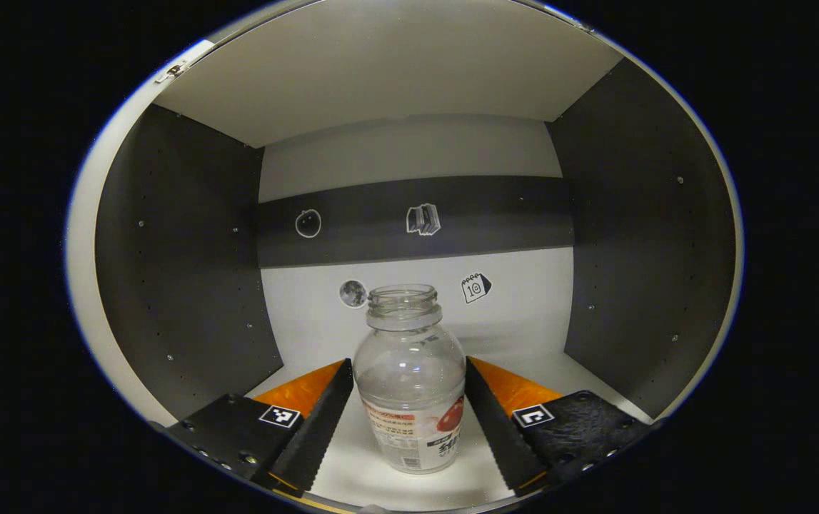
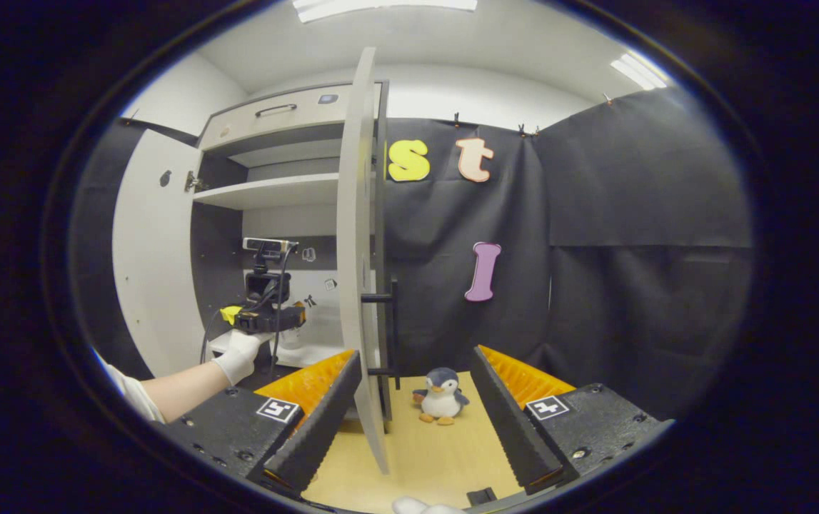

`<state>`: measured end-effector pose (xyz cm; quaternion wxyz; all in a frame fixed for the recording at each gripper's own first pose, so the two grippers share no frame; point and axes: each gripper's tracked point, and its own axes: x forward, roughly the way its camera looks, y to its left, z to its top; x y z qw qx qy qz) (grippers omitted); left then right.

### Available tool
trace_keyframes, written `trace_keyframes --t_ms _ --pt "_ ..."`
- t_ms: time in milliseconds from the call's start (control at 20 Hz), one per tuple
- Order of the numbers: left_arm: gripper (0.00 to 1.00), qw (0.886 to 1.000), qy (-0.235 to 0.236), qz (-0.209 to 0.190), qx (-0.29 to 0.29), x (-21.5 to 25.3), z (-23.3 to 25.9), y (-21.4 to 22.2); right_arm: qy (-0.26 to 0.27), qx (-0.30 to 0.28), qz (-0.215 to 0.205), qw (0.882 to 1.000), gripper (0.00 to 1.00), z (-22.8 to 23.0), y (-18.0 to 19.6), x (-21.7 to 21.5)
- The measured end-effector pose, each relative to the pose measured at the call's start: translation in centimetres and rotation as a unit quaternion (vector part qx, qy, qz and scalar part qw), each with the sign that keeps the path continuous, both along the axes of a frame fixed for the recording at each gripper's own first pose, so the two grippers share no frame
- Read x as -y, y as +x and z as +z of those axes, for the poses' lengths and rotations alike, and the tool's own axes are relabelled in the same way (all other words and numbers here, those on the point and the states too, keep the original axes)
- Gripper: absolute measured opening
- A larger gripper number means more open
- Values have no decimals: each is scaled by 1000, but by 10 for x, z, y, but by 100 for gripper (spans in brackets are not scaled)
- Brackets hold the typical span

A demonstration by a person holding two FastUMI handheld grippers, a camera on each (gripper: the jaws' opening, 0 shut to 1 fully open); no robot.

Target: Grasp the bottle in the cabinet with the left hand and place it on the coaster, then close the right door with the right hand and the left door with the left hand.

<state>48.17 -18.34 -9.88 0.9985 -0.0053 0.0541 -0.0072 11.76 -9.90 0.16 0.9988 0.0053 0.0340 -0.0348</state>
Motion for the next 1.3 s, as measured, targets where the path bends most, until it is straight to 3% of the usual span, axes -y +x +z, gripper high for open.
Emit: trace_keyframes --t_ms 100,300,650,950,1300 --pt "79 1000 -4 -6 -4 4 -1 -1 1 -1 2 1000 100 -1 1 0" --pt "74 999 -6 -50 -7 18 1 -3 0 1 3 1000 100 0 1 0" --pt "71 999 2 -39 24 4 29 -22 4 3 8 1000 98 -1 -4 -3" --pt "67 998 -15 -30 53 -32 70 -83 2 14 18 1000 100 2 -17 -18" --pt "71 997 -19 -54 60 -50 73 -193 1 18 26 1000 100 -7 -45 -38"
